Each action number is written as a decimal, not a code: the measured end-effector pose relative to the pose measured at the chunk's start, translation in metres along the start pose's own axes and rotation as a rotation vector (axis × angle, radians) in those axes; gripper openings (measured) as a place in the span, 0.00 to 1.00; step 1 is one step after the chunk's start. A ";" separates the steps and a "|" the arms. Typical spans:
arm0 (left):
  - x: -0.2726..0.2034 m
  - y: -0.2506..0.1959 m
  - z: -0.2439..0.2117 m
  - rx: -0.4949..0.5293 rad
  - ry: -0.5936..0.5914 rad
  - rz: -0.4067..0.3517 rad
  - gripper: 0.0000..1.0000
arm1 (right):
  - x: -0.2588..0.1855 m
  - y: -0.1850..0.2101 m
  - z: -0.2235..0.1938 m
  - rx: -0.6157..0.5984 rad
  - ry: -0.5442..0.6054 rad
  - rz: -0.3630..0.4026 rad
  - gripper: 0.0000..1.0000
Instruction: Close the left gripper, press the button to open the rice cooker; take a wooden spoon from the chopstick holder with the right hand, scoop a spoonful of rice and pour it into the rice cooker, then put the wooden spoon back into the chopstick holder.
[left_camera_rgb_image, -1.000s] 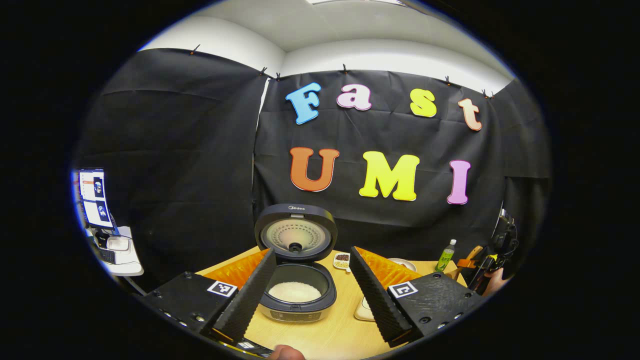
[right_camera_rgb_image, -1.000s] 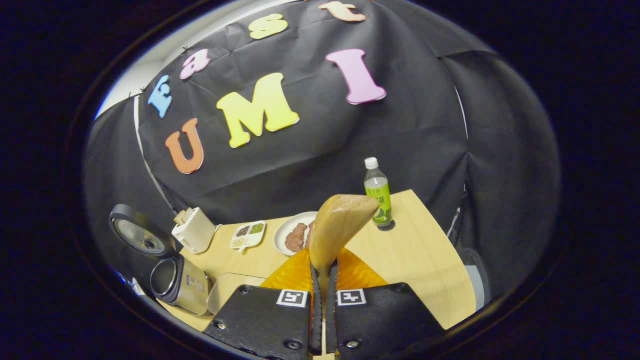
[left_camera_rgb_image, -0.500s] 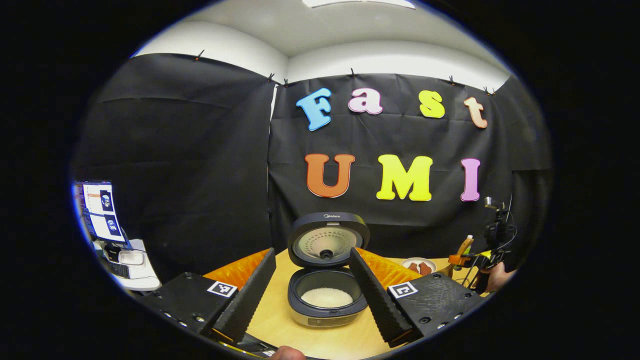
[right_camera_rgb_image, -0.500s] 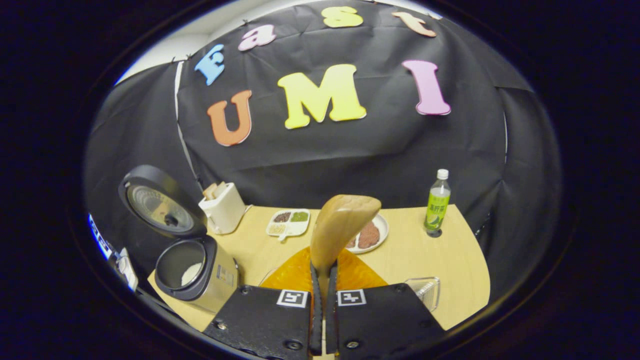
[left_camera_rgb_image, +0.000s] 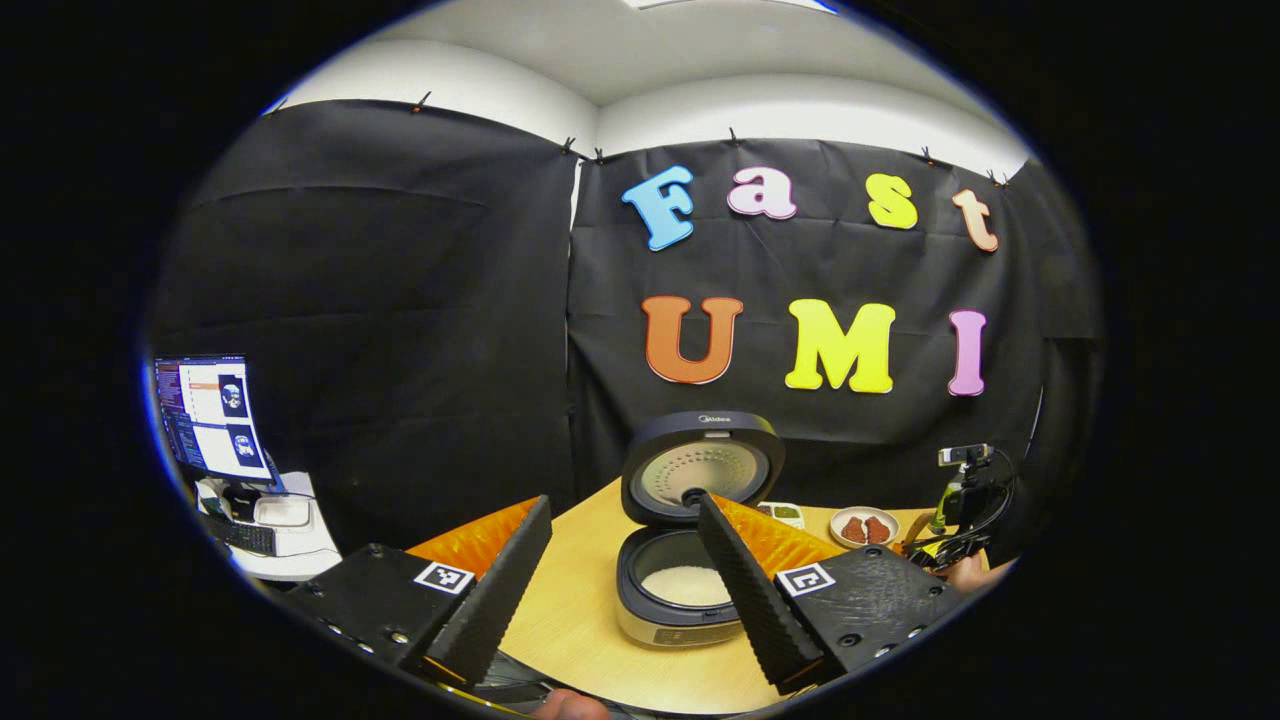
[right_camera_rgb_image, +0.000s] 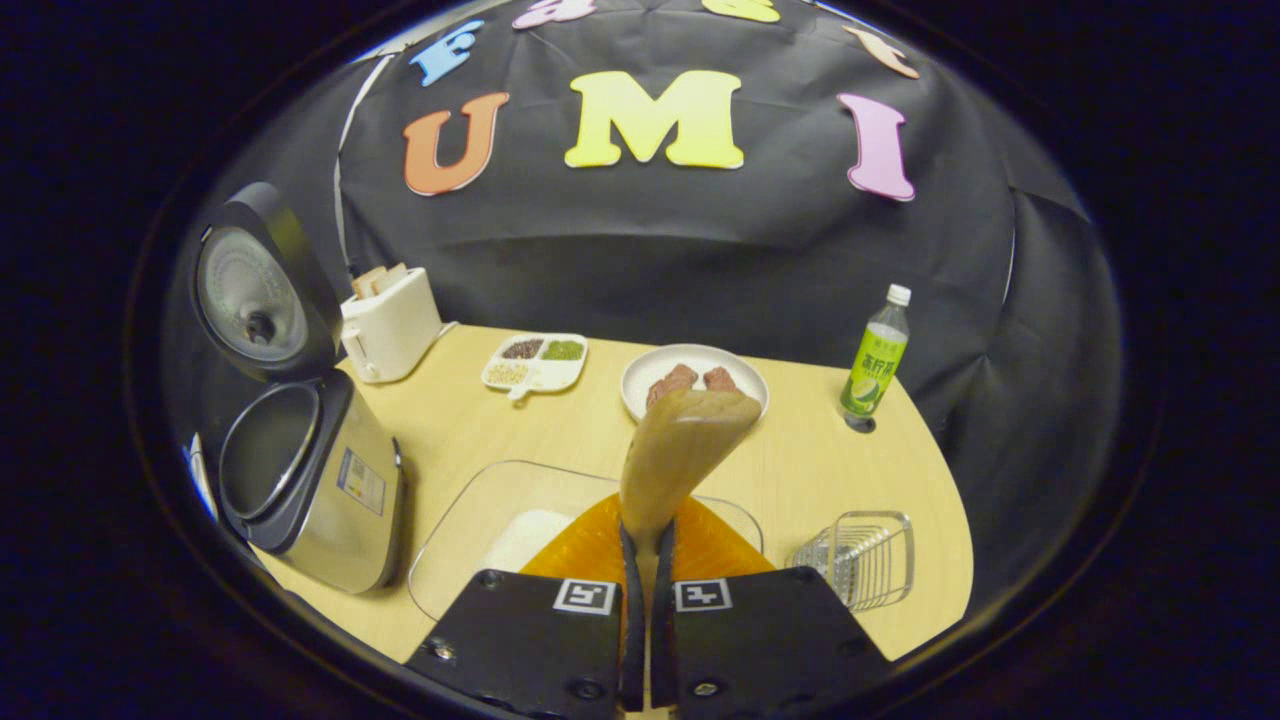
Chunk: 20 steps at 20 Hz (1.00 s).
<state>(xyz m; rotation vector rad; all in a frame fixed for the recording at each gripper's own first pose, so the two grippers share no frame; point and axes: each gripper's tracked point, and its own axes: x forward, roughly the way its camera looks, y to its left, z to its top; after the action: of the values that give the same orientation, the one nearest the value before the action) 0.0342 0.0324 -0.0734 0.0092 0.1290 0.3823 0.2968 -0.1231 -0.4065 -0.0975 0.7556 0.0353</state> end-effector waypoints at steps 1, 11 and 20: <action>0.001 0.002 -0.003 -0.004 0.010 0.008 0.95 | 0.003 0.002 -0.006 -0.009 0.013 -0.011 0.08; 0.001 0.011 -0.007 -0.040 0.034 0.061 0.95 | 0.007 0.071 -0.018 0.009 0.029 0.116 0.08; 0.002 -0.004 -0.004 -0.035 0.019 0.043 0.95 | 0.002 0.073 -0.014 0.306 0.112 0.276 0.08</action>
<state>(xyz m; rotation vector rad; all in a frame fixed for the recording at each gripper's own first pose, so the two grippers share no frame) 0.0371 0.0299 -0.0774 -0.0264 0.1412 0.4276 0.2840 -0.0517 -0.4235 0.2983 0.8739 0.1768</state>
